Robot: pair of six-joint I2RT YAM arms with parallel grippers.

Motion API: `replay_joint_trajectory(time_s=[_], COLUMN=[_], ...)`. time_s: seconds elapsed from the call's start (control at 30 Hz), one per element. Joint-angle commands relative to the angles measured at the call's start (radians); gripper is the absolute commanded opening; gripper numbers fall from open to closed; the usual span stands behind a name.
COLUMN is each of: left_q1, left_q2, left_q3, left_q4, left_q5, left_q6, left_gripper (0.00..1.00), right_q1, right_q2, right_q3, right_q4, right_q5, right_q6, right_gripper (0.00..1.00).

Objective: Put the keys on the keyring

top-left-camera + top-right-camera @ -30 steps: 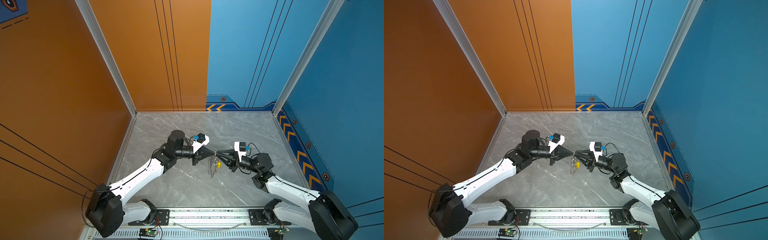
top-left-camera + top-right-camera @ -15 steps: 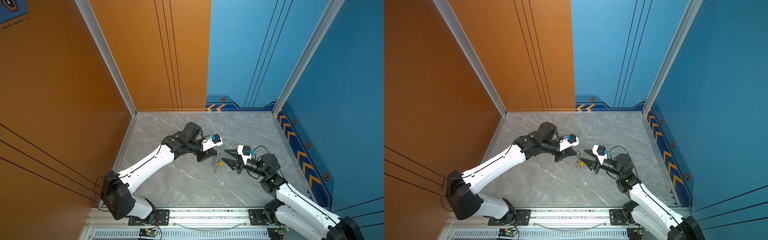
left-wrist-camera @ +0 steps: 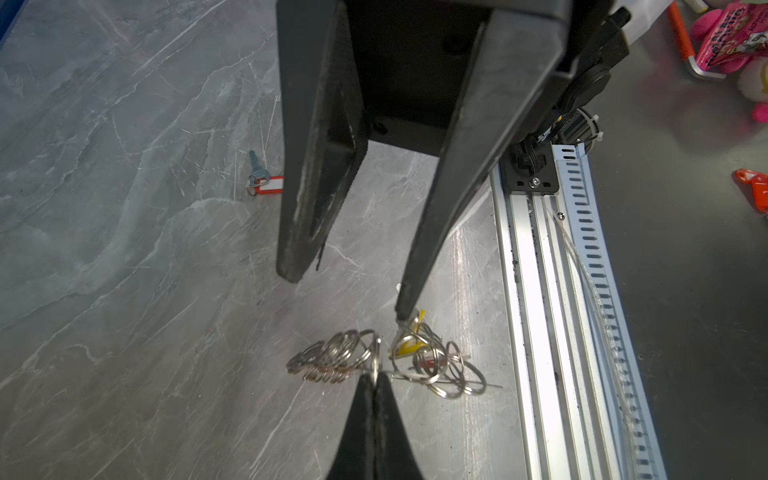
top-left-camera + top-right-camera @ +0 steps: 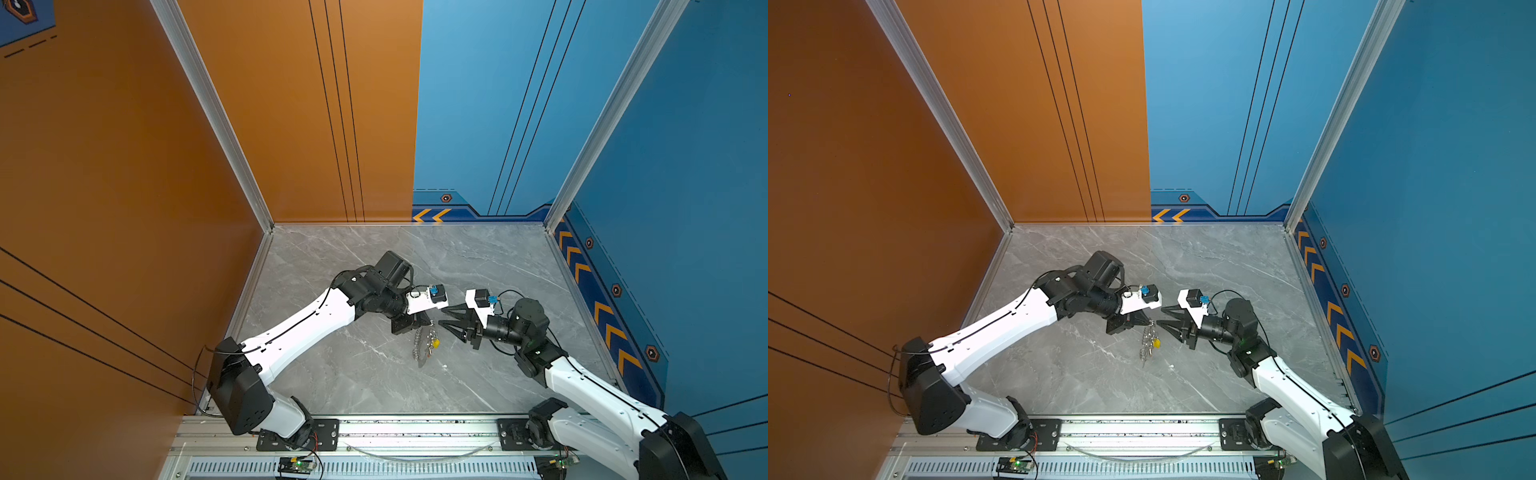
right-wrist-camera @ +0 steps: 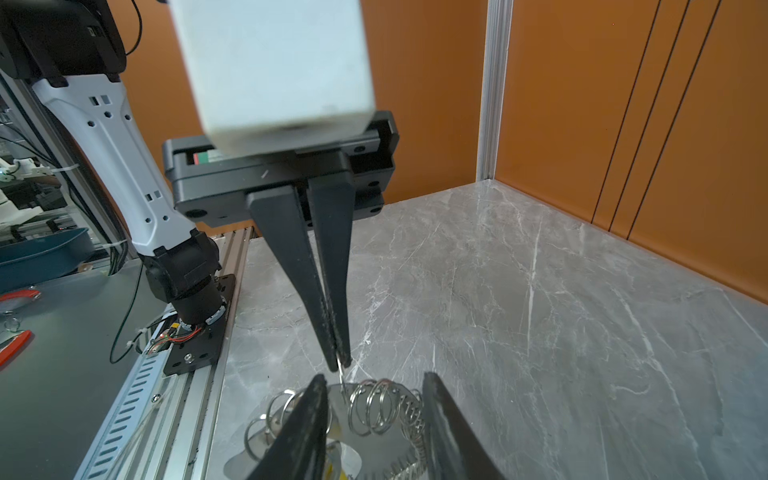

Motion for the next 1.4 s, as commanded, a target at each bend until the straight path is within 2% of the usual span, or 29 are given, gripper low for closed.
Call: replay_joint_trajectory(time_s=[0.0, 0.87, 1.17, 1.3, 1.37], left_q1=[-0.011, -0.012, -0.010, -0.005, -0.002], left_q2=[-0.019, -0.043, -0.040, -0.034, -0.033], left_q3=[0.027, 0.029, 0.032, 0.036, 0.038], left_q4=[-0.015, -0.015, -0.015, -0.017, -0.014], left_q5=[0.017, 0.034, 0.045, 0.037, 0.043], left_q6=[0.027, 0.028, 0.022, 0.016, 0.013], left_gripper=[0.00, 0.00, 0.00, 0.00, 0.00], right_q1=[0.003, 0.051, 0.064, 0.067, 0.067], right_q2=[0.015, 0.075, 0.086, 0.077, 0.064], right_q3=[0.034, 0.078, 0.088, 0.091, 0.087], right_q4=[0.010, -0.109, -0.126, -0.133, -0.131], right_q5=[-0.065, -0.064, -0.060, -0.041, -0.021], right_q6=[0.031, -0.058, -0.073, -0.078, -0.078], right_gripper=[0.37, 0.22, 0.09, 0.00, 0.00])
